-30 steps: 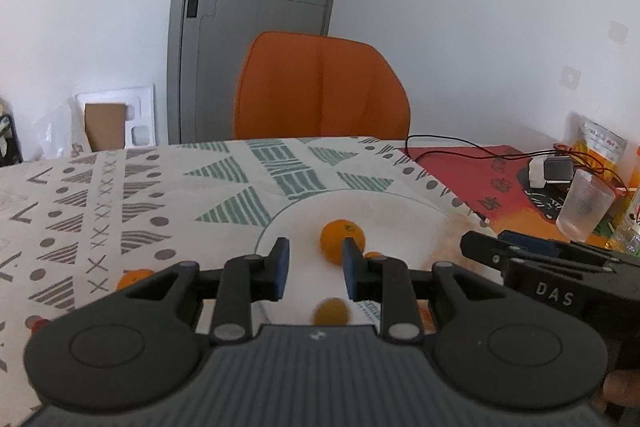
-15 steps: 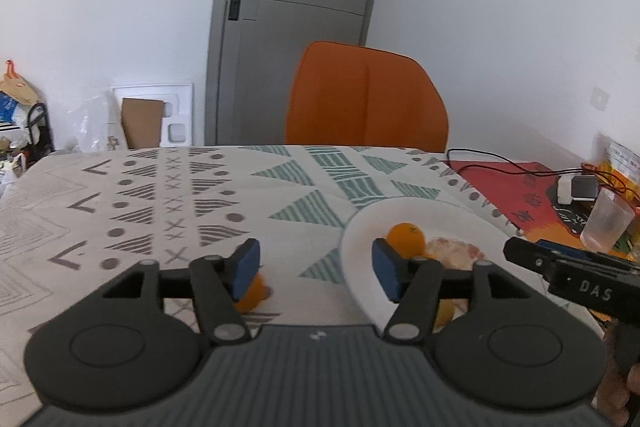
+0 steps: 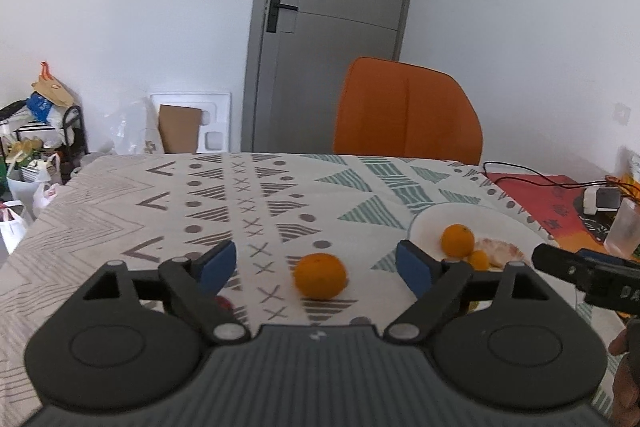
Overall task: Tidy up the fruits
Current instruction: 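Move both open grippers back toward the loose fruits on the table, then grasp a yellow apricot with the left gripper while the right grasps a mandarin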
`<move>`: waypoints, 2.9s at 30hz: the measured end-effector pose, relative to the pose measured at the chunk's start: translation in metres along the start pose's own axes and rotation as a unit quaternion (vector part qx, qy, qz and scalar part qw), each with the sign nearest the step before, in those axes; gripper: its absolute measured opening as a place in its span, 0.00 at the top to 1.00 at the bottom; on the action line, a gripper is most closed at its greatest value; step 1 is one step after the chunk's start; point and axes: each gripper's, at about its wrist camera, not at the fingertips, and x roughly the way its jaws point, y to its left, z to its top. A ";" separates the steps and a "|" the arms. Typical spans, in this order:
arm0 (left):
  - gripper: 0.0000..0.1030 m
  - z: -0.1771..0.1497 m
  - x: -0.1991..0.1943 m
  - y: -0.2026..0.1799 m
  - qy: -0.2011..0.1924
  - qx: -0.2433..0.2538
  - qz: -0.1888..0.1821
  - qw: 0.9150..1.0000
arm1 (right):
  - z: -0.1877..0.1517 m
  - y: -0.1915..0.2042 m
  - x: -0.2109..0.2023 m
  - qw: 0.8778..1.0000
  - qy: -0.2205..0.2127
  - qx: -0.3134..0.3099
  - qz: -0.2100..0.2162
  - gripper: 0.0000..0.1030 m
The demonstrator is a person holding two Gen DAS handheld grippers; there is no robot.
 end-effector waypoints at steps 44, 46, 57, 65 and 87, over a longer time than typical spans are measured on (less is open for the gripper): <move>0.15 -0.064 -0.066 0.085 0.037 -0.025 0.043 0.998 | -0.047 0.112 -0.010 0.986 0.084 -0.087 0.113 0.16; 0.15 -0.066 -0.066 0.087 0.038 -0.027 0.046 0.998 | -0.052 0.117 -0.009 0.984 0.091 -0.093 0.121 0.17; 0.15 -0.074 -0.064 0.099 0.050 -0.040 0.047 0.997 | -0.064 0.138 -0.001 0.975 0.128 -0.110 0.148 0.34; 0.15 -0.076 -0.061 0.106 0.051 -0.048 0.042 0.997 | -0.073 0.148 0.007 0.962 0.158 -0.118 0.189 0.80; 0.36 -0.049 -0.013 0.074 0.043 -0.006 0.010 0.999 | -0.045 0.103 0.018 0.980 0.116 -0.072 0.147 0.80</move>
